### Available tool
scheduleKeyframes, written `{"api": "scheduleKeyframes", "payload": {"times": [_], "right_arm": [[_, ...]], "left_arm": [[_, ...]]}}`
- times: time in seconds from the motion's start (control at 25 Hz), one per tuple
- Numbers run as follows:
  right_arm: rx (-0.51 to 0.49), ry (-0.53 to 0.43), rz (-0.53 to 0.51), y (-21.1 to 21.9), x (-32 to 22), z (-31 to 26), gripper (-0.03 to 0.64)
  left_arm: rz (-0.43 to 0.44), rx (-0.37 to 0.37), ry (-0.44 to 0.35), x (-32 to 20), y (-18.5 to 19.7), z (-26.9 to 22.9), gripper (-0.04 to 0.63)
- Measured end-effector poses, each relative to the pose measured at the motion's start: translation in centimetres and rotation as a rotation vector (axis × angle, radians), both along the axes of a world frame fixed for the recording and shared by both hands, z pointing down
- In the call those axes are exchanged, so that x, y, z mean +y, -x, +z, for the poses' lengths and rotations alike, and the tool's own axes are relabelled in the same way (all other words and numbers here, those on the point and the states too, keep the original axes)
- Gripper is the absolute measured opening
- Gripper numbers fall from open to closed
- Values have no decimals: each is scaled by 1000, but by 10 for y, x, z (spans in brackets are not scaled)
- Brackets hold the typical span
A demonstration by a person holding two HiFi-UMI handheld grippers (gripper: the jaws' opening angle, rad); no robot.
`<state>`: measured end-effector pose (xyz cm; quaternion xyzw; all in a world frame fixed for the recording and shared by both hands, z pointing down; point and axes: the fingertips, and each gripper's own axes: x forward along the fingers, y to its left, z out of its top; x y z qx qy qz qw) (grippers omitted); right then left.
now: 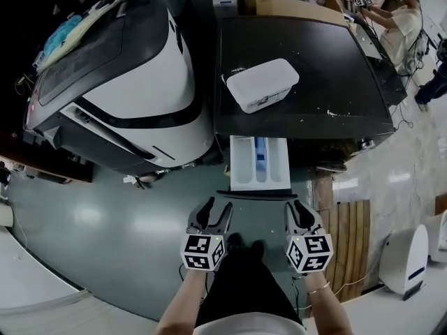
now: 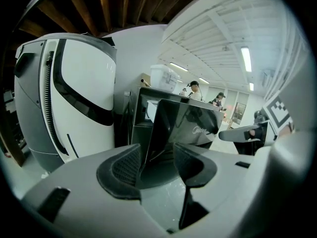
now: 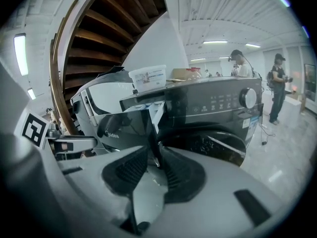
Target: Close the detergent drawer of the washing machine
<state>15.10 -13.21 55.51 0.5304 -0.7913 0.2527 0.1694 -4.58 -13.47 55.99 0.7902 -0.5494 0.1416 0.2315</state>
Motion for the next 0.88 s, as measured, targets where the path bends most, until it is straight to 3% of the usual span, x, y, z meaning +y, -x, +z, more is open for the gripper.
{"api": "scheduleKeyframes", "payload": {"times": [0.88], "right_arm": [[21,-12,-3,9,-8,0,78]], "left_arm": [[74,21,-20,-14,-11,2,152]]}}
